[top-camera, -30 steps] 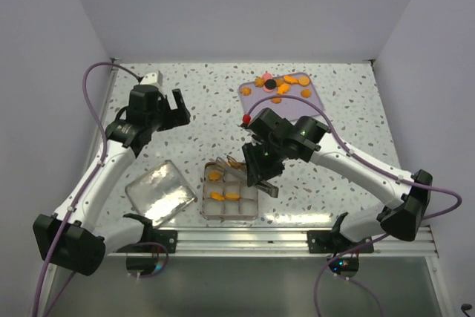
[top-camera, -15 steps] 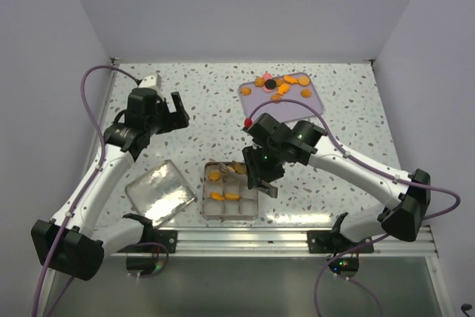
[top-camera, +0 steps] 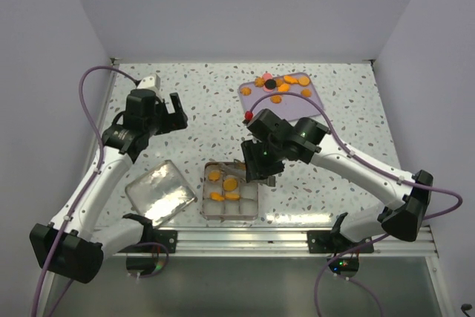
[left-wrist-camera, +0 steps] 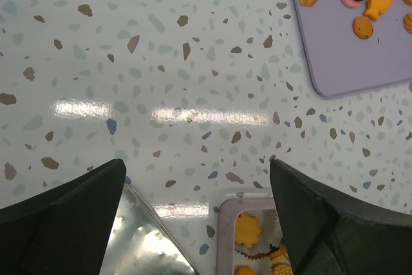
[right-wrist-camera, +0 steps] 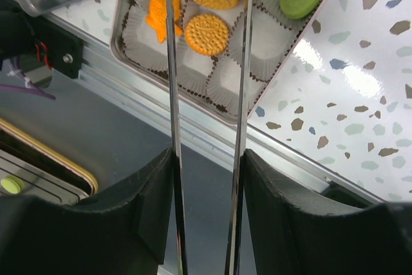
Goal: Pack the cookies
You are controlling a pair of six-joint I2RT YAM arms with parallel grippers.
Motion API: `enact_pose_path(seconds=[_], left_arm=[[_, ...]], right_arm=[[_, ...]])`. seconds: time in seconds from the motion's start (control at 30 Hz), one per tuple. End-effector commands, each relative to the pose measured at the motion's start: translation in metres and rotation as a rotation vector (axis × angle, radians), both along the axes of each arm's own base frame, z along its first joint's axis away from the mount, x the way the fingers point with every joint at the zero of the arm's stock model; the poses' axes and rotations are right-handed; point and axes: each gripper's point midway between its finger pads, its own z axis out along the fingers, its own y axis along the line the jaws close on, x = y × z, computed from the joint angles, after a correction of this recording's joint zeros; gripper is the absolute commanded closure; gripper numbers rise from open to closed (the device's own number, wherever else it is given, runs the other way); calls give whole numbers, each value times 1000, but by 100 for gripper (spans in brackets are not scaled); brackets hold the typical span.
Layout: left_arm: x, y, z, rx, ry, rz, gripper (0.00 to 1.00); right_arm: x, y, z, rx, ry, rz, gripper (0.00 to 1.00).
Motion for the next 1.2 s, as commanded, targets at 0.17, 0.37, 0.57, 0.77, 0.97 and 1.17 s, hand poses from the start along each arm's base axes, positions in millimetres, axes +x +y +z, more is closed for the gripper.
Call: enact_pose_path(seconds=[0.17,0.37,0.57,0.77,0.97,1.17], left_arm=[[-4,7,6,20,-27,9,0],[-2,7,8,19,-33,12,0],[-2,6,8,17,-31,10,0],[-1,6,8,15,-31,11,0],[2,4,5,15,-19,12,0],[7,3,-1,16,-2,14,0]], right_arm=[[19,8,46,52,-107,-44,52],[41,-5,63,-2,-201,-90,51],[102,-29,66,-21,-217,-190,51],[182,-62,59,-89,-225,-319,51],[244,-98,30,-216,-204,-433,51],[279,-107,7,-264,-169,-445,51]])
